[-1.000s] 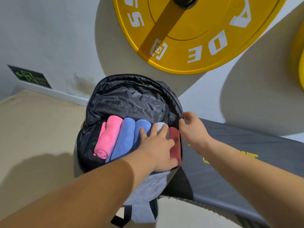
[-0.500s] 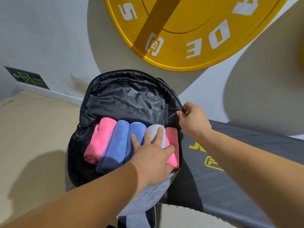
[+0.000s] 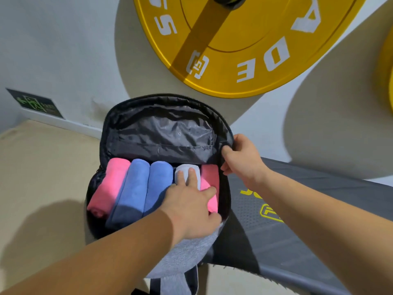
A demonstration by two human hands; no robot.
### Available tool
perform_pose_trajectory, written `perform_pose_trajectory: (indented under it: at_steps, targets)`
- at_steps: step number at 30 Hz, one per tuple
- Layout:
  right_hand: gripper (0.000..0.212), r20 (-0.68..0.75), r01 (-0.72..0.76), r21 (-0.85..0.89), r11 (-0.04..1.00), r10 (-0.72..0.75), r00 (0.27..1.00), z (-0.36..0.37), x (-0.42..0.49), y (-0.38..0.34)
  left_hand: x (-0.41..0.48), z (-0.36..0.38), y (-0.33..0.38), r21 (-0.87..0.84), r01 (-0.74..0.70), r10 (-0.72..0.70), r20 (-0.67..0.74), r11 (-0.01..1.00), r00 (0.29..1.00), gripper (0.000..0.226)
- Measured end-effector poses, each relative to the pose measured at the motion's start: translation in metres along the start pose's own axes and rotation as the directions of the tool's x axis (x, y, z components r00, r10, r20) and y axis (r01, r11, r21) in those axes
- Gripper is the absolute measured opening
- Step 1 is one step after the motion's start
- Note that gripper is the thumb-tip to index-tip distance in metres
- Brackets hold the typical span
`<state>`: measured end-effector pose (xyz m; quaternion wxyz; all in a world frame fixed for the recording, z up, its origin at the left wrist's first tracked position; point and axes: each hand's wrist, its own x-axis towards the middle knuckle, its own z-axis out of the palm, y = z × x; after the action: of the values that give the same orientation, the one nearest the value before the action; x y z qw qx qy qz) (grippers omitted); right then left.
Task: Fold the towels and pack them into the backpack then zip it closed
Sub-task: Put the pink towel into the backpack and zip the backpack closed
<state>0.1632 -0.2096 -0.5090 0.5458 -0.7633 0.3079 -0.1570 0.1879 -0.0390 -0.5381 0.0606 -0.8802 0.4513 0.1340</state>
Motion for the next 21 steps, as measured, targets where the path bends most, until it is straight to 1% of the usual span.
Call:
perform_pose_trajectory:
  at_steps: [1, 3, 4, 5, 6, 7, 8, 10, 11, 13, 15, 17, 19, 21]
  targets:
    - [0.011, 0.033, -0.019, -0.025, 0.999, 0.02, 0.999, 0.002, 0.001, -0.001, 0.002, -0.003, 0.004, 0.014, 0.012, -0.012, -0.001, 1.0, 1.0, 0.072]
    - [0.029, 0.069, -0.037, -0.111, 0.993, 0.045, 0.997, 0.004, 0.005, 0.001, 0.005, -0.006, 0.013, 0.137, -0.008, 0.014, -0.048, 0.99, 0.999, 0.073]
    - [0.037, 0.077, -0.02, -0.229, 0.973, 0.038, 0.996, 0.003, 0.009, 0.004, 0.007, -0.007, 0.018, 0.198, -0.033, 0.046, -0.061, 0.98, 0.997, 0.068]
    - [0.041, 0.088, 0.011, -0.386, 0.922, 0.026, 0.996, 0.002, 0.013, 0.007, 0.009, -0.008, 0.022, 0.235, -0.052, 0.066, -0.053, 0.971, 0.996, 0.063]
    - [0.041, 0.102, 0.045, -0.515, 0.856, 0.009, 0.995, 0.002, 0.018, 0.01, 0.012, -0.008, 0.025, 0.251, -0.053, 0.063, -0.032, 0.967, 0.997, 0.061]
    - [0.037, 0.111, 0.074, -0.586, 0.807, -0.011, 0.994, 0.001, 0.022, 0.013, 0.015, -0.009, 0.028, 0.258, -0.041, 0.043, -0.003, 0.965, 0.999, 0.062]
    - [0.033, 0.112, 0.096, -0.601, 0.794, -0.035, 0.993, 0.001, 0.025, 0.015, 0.018, -0.011, 0.031, 0.266, -0.027, 0.022, 0.023, 0.964, 0.999, 0.063]
    - [0.031, 0.099, 0.137, -0.557, 0.819, -0.099, 0.99, 0.001, 0.03, 0.013, 0.021, -0.011, 0.035, 0.27, -0.013, 0.004, 0.032, 0.963, 0.999, 0.062]
    - [0.03, 0.083, 0.158, -0.524, 0.837, -0.135, 0.987, 0.002, 0.032, 0.011, 0.02, -0.011, 0.035, 0.258, -0.007, 0.004, 0.014, 0.966, 1.0, 0.06]
    - [0.029, 0.039, 0.178, -0.462, 0.869, -0.18, 0.983, 0.003, 0.036, 0.007, 0.018, -0.01, 0.029, 0.207, -0.001, 0.017, -0.077, 0.978, 0.997, 0.048]
    - [0.027, 0.015, 0.175, -0.389, 0.904, -0.184, 0.983, 0.002, 0.041, 0.005, 0.017, -0.014, 0.017, 0.141, 0.016, 0.011, -0.188, 0.99, 0.982, 0.041]
    - [0.024, 0.017, 0.168, -0.317, 0.933, -0.172, 0.985, 0.002, 0.043, 0.005, 0.023, -0.018, 0.004, 0.115, 0.053, -0.023, -0.25, 0.992, 0.968, 0.046]
    - [0.019, 0.028, 0.15, -0.234, 0.961, -0.148, 0.989, 0.002, 0.042, 0.005, 0.034, -0.025, -0.003, 0.089, 0.072, -0.048, -0.247, 0.993, 0.968, 0.045]
    - [0.017, 0.029, 0.12, -0.153, 0.981, -0.117, 0.993, 0.003, 0.039, 0.005, 0.046, -0.032, -0.003, 0.016, 0.08, -0.074, -0.217, 0.997, 0.973, 0.031]
